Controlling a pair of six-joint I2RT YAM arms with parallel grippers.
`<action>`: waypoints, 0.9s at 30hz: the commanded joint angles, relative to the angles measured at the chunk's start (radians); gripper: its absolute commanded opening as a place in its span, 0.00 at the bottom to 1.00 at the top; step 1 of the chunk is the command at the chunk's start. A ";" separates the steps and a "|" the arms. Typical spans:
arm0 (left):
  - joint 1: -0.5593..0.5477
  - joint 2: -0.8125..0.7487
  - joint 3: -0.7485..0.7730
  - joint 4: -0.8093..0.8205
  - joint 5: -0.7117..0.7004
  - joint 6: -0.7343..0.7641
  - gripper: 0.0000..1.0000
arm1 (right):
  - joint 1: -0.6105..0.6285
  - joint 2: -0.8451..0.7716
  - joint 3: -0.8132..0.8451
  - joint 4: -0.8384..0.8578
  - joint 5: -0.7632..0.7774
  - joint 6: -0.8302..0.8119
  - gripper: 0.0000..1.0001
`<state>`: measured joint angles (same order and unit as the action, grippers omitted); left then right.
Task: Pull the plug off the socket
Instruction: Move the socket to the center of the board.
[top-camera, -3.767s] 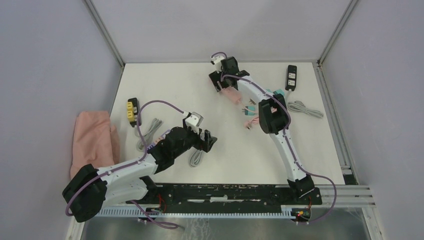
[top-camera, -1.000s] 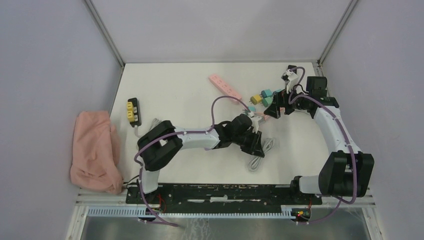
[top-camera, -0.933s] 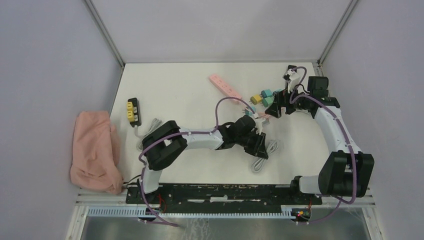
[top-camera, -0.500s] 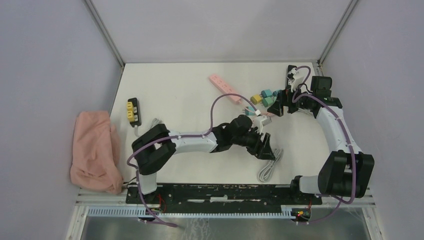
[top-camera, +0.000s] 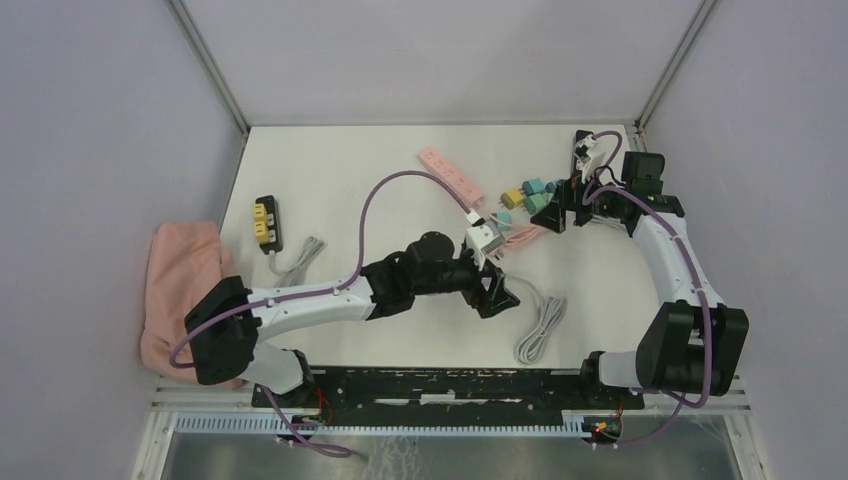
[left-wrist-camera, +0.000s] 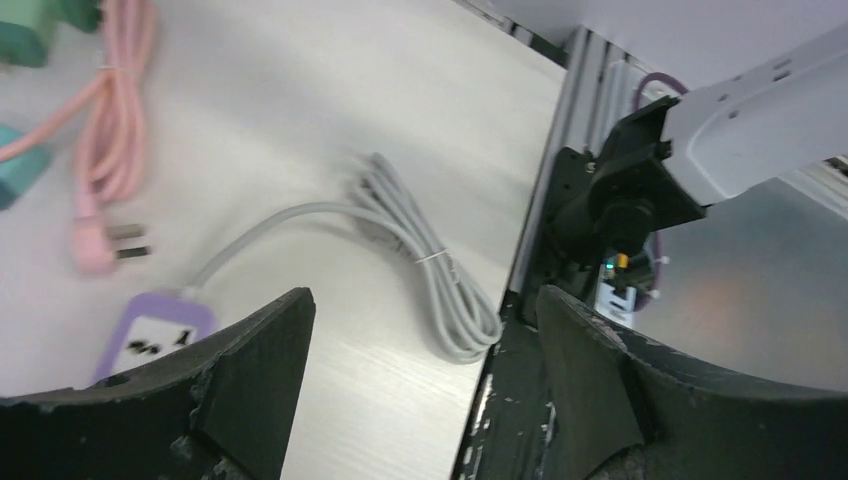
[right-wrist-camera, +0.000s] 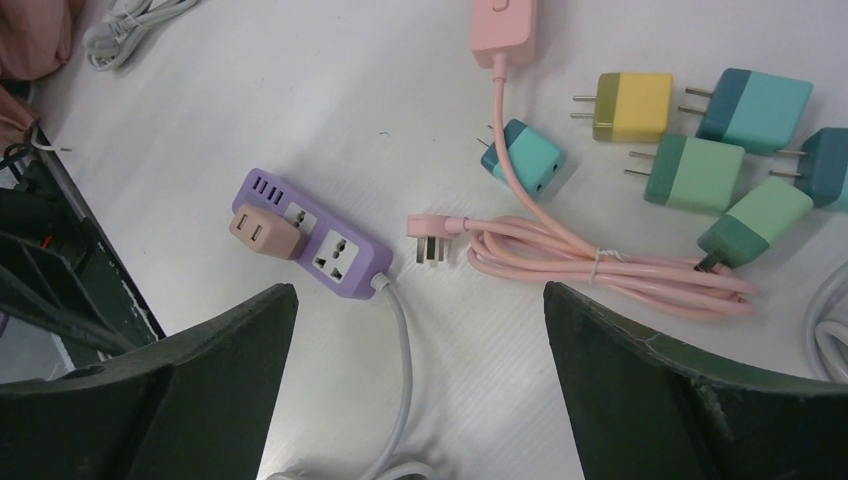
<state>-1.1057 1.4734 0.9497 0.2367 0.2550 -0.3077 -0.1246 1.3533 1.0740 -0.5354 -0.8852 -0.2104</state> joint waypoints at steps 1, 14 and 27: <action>0.017 -0.130 -0.088 -0.013 -0.151 0.198 0.93 | -0.004 -0.024 -0.010 0.038 -0.092 -0.028 1.00; 0.308 -0.376 -0.320 0.069 -0.076 0.171 0.99 | -0.002 -0.028 -0.041 0.017 -0.271 -0.128 1.00; 0.360 -0.571 -0.521 0.153 -0.149 0.151 0.99 | 0.189 0.015 0.092 -0.313 -0.213 -0.677 1.00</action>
<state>-0.7517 0.9600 0.4625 0.3038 0.1295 -0.1547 0.0086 1.3525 1.0657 -0.6815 -1.0676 -0.5797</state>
